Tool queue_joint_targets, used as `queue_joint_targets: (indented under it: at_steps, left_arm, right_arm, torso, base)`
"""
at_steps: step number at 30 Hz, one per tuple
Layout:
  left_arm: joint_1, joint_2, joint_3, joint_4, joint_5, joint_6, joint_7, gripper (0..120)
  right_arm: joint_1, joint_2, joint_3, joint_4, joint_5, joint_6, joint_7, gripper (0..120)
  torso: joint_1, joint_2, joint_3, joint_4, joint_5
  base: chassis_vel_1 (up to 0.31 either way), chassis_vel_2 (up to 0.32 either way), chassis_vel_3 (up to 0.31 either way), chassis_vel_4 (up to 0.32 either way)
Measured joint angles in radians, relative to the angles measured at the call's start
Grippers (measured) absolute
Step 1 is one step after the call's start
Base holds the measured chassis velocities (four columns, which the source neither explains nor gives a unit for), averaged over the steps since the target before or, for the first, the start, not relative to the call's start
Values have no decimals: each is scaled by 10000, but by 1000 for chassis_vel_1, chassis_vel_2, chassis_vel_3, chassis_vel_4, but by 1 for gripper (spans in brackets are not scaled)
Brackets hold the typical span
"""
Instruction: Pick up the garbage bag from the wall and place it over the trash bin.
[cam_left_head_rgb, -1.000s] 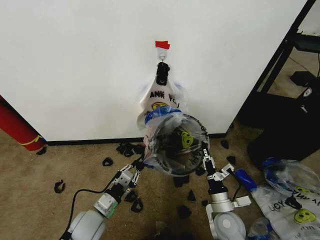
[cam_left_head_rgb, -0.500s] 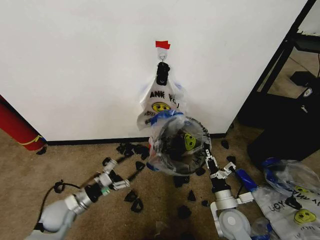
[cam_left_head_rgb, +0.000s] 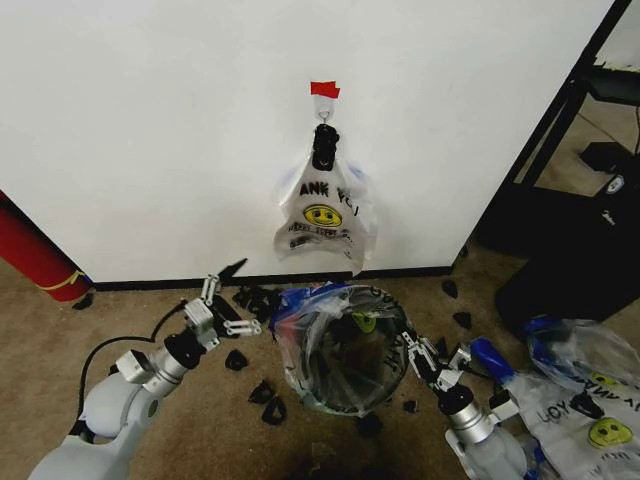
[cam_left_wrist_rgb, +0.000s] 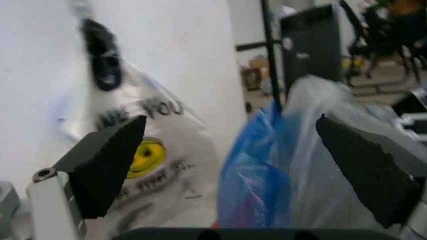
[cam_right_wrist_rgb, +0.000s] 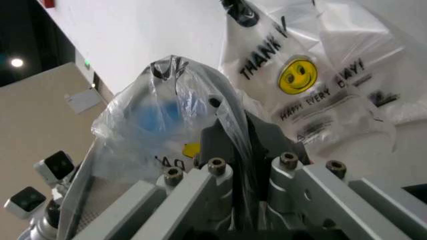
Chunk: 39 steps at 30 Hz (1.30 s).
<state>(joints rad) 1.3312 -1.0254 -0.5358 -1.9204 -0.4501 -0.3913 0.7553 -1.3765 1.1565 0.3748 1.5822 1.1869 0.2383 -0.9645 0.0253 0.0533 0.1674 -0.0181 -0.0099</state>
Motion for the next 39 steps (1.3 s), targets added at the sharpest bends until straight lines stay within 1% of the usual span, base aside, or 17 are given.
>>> queue_joint_targets:
  at_steps: [3,5,6,8,9,12,14,19,22,24,27,28,30,33,36,37,39]
  left_arm:
    - [-93,-108,211,82,549,21,-181,100]
    - [-191,-215,323,120,862,181,-579,100]
    - [-191,-215,323,120,862,181,-579,100]
    - [-248,-284,372,121,1048,348,-971,100]
    - [-306,-335,409,124,1197,517,-1445,100]
    - [-422,-369,416,227,1562,856,-1990,100]
    - [-472,-367,408,322,1728,958,-2073,100]
    - [-707,-244,399,949,2136,1301,-2179,100]
    - [-793,-205,399,1169,2258,1407,-2137,100]
    - [-919,-177,398,1435,2317,1509,-1912,100]
    - [-1054,-166,399,1674,1929,1531,-1388,100]
    - [-1054,-166,399,1674,1929,1531,-1388,100]
    - [-1153,-190,335,1755,1439,1520,-667,100]
    - [-1239,-195,263,1835,774,1343,-223,100]
    - [-1225,-192,255,1844,275,1243,-490,100]
    - [-1175,-191,252,1844,-34,1173,-844,100]
    - [-1034,-215,251,1808,-306,1060,-1746,100]
  right_arm:
    - [-53,-19,9,-7,-148,-1,-335,1]
    - [-70,-22,21,-12,-410,-4,-566,1]
    - [-70,-22,21,-12,-410,-4,-566,1]
    - [-72,-21,31,-21,-578,-4,-704,1]
    - [-74,-21,39,-24,-705,-4,-806,1]
    - [-80,-47,59,-21,-876,-14,-1020,1]
    - [-81,-64,69,-11,-911,-22,-1079,1]
    - [-79,-141,203,58,-1099,-94,-1454,1]
    - [-78,-163,253,73,-1143,-139,-1617,1]
    - [-74,-175,336,81,-1160,-212,-1816,1]
    - [-72,-188,407,83,-1160,-239,-1925,1]
    - [-72,-188,407,83,-1160,-239,-1925,1]
    - [-73,-187,415,82,-1139,-238,-1927,1]
    - [-76,-159,352,82,-870,-192,-1644,1]
    - [-76,-127,228,86,-424,-169,-1227,1]
    - [-71,-98,160,88,-183,-158,-968,1]
    - [-51,-46,41,88,159,-103,-439,1]
  torso:
    - [0,0,0,1,-1]
    - [0,0,0,-1,-1]
    - [0,0,0,-1,-1]
    - [0,0,0,0,-1]
    - [0,0,0,0,-1]
    - [0,0,0,0,0]
    - [0,0,0,0,0]
    - [0,0,0,0,-2]
    - [0,0,0,1,-2]
    - [0,0,0,1,-2]
    - [0,0,0,0,-2]
    - [0,0,0,0,-2]
    - [0,0,0,1,-3]
    - [0,0,0,0,-1]
    - [0,0,0,0,-2]
    - [0,0,0,-1,-1]
    - [0,0,0,0,-1]
  base:
    - [0,0,0,0]
    - [0,0,0,0]
    - [0,0,0,0]
    - [0,0,0,0]
    - [0,0,0,0]
    - [0,0,0,0]
    - [0,0,0,0]
    - [0,0,0,0]
    - [0,0,0,0]
    - [0,0,0,0]
    - [0,0,0,0]
    - [0,0,0,0]
    - [0,0,0,0]
    - [0,0,0,0]
    - [0,0,0,0]
    - [0,0,0,0]
    - [0,0,0,0]
